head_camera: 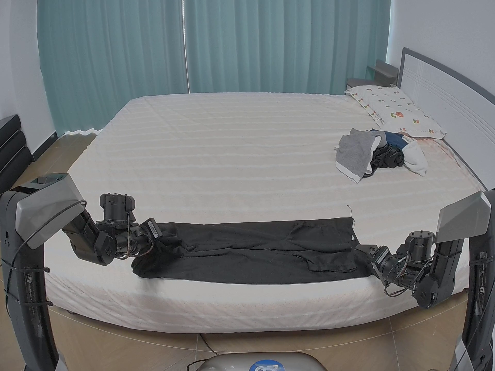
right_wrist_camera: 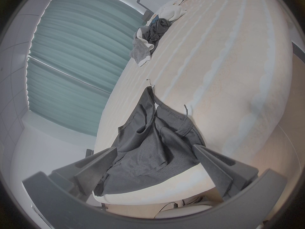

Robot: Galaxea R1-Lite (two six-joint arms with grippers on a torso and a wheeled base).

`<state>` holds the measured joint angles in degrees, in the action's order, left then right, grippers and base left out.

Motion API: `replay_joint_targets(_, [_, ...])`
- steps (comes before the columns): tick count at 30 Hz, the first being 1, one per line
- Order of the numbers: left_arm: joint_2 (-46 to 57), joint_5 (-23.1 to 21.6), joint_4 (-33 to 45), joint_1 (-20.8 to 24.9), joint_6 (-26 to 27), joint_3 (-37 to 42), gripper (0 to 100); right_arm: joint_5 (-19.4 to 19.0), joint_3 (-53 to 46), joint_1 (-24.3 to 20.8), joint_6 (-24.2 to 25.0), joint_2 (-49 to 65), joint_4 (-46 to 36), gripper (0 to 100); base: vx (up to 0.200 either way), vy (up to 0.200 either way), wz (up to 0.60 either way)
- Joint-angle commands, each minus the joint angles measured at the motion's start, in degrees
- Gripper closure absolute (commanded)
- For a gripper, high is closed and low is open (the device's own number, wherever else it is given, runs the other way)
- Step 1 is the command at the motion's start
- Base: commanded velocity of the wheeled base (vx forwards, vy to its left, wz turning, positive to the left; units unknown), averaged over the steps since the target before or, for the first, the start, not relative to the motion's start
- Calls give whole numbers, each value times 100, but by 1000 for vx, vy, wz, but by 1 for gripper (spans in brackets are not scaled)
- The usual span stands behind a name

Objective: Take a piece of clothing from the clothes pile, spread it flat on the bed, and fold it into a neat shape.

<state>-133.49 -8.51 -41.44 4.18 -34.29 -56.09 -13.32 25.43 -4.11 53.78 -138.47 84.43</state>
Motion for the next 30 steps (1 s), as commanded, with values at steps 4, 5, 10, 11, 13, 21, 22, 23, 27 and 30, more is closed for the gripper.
replay_joint_targets(4, [183,218,13,259,-104,37,100,-4,-3,-2,0,-4,3,0,0,-200,0])
replay_joint_targets(5, [191,262,13,294,-139,37,100,-4,-3,-2,0,-4,3,0,0,-200,0])
replay_joint_targets(10, [350,350,109,487,-245,-7,100,-4,-3,-2,0,5,3,0,0,-200,0])
replay_joint_targets(11, [376,359,171,522,-245,-16,100,-4,-3,-2,9,5,3,0,0,-200,0])
replay_joint_targets(13, [482,359,303,575,-245,-34,100,-4,-3,-2,18,5,3,0,0,-200,0])
replay_joint_targets(21, [895,368,962,962,-253,-245,100,-4,-3,-2,18,5,3,0,0,-200,0])
replay_joint_targets(22, [903,411,1111,1041,-280,-324,100,-4,-3,7,18,5,3,0,0,-200,0])
replay_joint_targets(23, [895,473,1270,1138,-306,-429,100,-4,-3,7,18,5,12,0,0,-200,0])
replay_joint_targets(27, [833,701,1718,1463,-614,-913,100,-4,-3,-2,18,5,12,0,0,-200,0])
replay_joint_targets(30, [719,710,2061,1682,-816,-1247,100,-4,-12,7,18,-13,100,0,0,-200,0])
